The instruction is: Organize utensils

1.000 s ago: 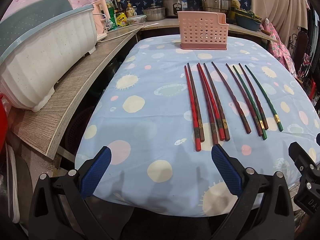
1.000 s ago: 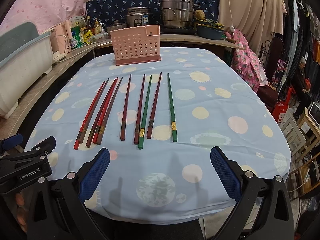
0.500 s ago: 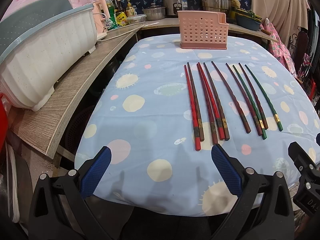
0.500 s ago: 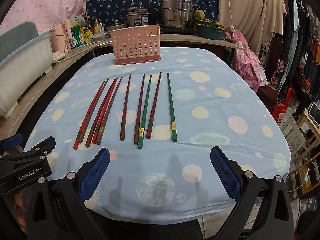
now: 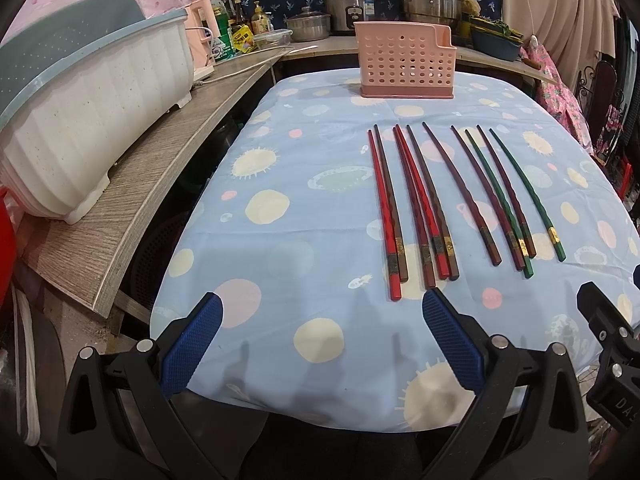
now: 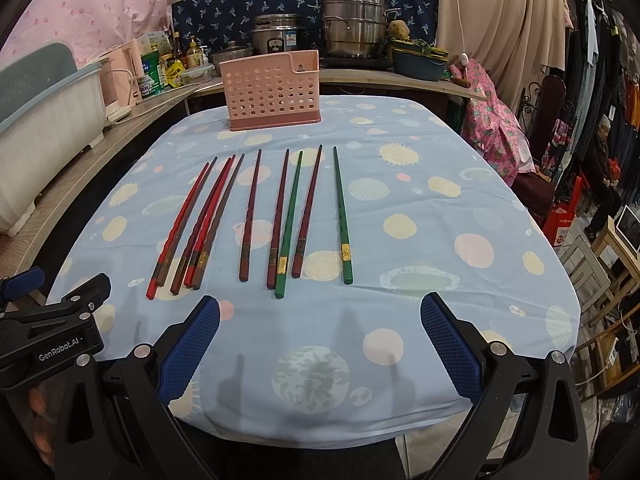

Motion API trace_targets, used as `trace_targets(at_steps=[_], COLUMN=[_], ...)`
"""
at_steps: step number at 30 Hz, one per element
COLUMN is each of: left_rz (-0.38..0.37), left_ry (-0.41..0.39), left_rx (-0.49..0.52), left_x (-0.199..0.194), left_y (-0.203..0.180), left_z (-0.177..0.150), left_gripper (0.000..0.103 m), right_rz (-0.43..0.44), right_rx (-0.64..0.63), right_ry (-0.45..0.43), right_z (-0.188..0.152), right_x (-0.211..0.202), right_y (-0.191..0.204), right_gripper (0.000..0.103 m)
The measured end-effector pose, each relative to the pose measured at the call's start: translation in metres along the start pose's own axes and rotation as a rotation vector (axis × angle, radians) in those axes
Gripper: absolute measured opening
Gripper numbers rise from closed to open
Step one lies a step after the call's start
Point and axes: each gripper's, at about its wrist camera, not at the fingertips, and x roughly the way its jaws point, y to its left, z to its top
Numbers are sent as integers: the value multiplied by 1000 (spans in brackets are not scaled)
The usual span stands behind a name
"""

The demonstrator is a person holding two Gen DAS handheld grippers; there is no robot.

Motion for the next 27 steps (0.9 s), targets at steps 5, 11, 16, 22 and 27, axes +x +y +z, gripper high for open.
trace_targets(at_steps=[5,11,16,22,27], left_rz=[-5,-18,-40,-56,-80], left_ry=[8,24,48,65,95], left_rx=[0,-9,-28,-47,-57], left_x=[-1,3,10,27,49], left_y=[-1,-1,2,6,4], left_z=[-1,0,2,12,22], left_gripper=[95,95,95,95,92], right_rz=[0,-2,-3,3,-3], right_rx=[0,2,7,38,55], right_ry=[0,4,12,27,40], right_z=[0,0,1,5,14], right_x=[0,1,4,15,29], right_y=[0,-1,-3,-16,-22], right_gripper=[96,96,96,96,96])
